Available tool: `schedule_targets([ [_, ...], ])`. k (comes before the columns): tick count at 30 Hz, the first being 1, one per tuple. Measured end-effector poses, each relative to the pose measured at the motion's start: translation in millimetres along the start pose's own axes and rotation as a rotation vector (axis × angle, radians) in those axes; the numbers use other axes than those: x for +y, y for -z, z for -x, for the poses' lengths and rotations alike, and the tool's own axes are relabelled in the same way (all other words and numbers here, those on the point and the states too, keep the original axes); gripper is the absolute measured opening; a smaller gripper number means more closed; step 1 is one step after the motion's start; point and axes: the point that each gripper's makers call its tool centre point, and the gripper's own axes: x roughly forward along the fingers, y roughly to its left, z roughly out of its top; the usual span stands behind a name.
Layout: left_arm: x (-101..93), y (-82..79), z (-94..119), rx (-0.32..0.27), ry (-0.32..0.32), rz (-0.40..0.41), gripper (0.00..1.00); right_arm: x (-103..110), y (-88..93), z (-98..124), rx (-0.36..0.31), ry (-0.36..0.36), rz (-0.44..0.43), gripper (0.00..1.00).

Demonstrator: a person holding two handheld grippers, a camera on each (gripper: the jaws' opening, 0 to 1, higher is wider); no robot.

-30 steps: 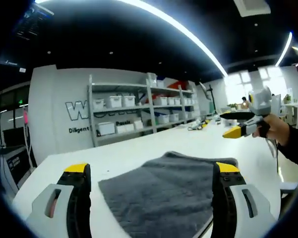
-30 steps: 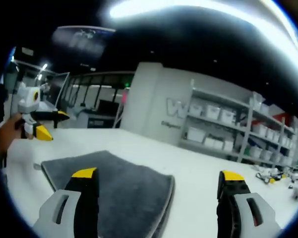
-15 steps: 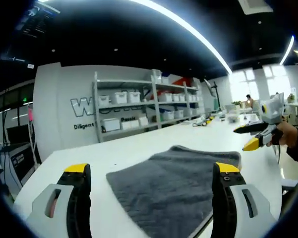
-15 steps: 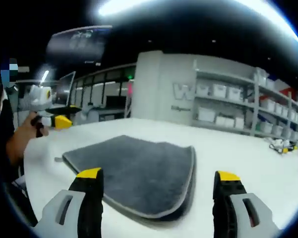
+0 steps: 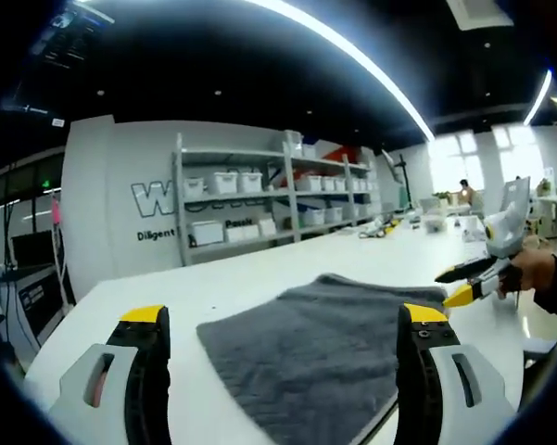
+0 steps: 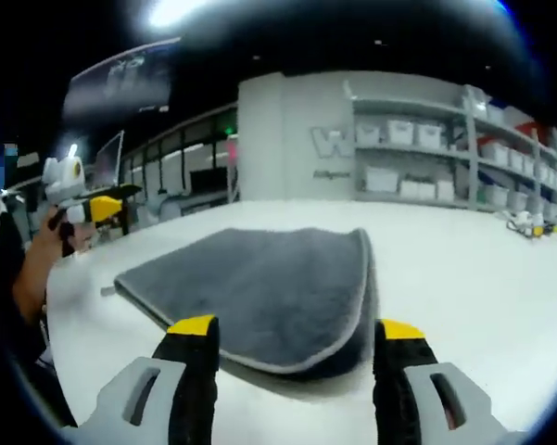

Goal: Open the folded towel by lifting each exposed corner and separating the folded layers until the towel lies flat within the target outline without major curled edges

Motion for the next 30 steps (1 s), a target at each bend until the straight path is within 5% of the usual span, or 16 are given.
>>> schedule_targets([
  [6, -10.4, -10.9, -9.2, 0.043, 0.077, -0.066, 1.00, -0.6, 4.1, -4.8, 0.015, 0.005, -0.025, 0.50],
  [12, -28.4, -16.0, -20.4, 0.114, 0.205, -0.137, 1.00, 0.1, 5.5, -9.2, 0.029, -0.002, -0.053, 0.36],
  [15, -27.5, -21.3, -28.2, 0.119, 0.202, -0.145, 0.93, -5.7, 10.7, -11.1, 0.055, 0.016, -0.085, 0.18],
  [30, -58.0, -44.9, -80.1, 0.295, 0.425, -0.331, 0.97, -11.0, 11.3, -14.0, 0.049, 0.024, -0.111, 0.10],
])
